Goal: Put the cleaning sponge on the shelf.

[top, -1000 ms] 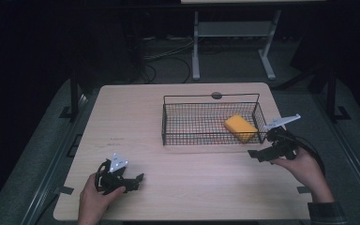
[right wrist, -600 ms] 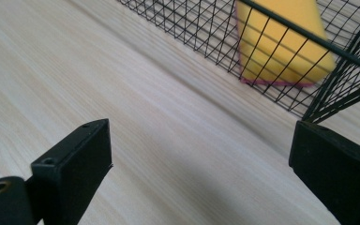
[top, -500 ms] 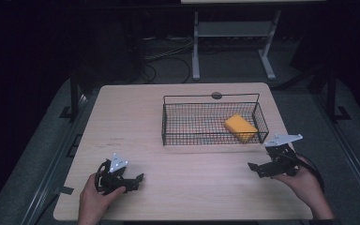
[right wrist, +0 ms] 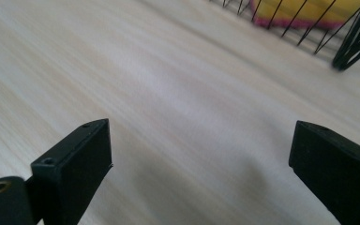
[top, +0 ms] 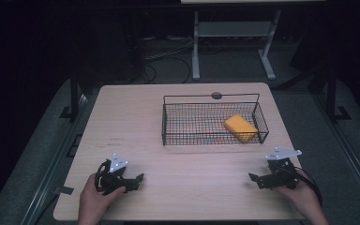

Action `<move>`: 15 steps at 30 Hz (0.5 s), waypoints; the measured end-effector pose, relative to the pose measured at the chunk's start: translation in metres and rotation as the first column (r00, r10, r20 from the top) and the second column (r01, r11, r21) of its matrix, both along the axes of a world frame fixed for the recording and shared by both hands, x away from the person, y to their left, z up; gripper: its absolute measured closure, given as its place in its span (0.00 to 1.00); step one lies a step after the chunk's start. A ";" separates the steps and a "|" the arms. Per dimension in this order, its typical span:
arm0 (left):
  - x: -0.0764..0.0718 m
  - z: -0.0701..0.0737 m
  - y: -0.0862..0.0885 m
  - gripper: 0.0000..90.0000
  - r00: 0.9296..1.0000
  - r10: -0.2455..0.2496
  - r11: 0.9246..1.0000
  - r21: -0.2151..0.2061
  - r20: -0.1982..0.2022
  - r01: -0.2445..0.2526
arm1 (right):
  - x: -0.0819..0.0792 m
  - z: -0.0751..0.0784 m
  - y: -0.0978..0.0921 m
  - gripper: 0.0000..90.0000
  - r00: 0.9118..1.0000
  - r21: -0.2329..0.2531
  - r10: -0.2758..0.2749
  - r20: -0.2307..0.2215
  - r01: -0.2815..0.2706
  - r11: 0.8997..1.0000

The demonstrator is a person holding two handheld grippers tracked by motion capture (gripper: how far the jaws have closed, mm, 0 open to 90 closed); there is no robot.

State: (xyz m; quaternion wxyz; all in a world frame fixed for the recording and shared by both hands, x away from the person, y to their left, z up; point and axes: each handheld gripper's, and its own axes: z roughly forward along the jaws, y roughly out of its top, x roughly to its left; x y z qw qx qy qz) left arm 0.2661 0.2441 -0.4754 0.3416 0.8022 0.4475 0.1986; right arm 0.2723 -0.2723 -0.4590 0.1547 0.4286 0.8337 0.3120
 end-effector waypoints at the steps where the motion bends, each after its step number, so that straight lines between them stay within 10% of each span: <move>1: 0.000 0.000 0.000 0.14 1.000 0.000 1.000 0.000 0.000 0.000 | -0.001 -0.002 0.000 0.06 1.000 -0.006 -0.004 -0.002 0.004 1.000; 15: 0.000 0.000 0.000 0.14 1.000 0.000 1.000 0.000 0.000 0.000 | -0.008 -0.018 -0.002 0.03 1.000 0.013 0.003 -0.015 -0.003 1.000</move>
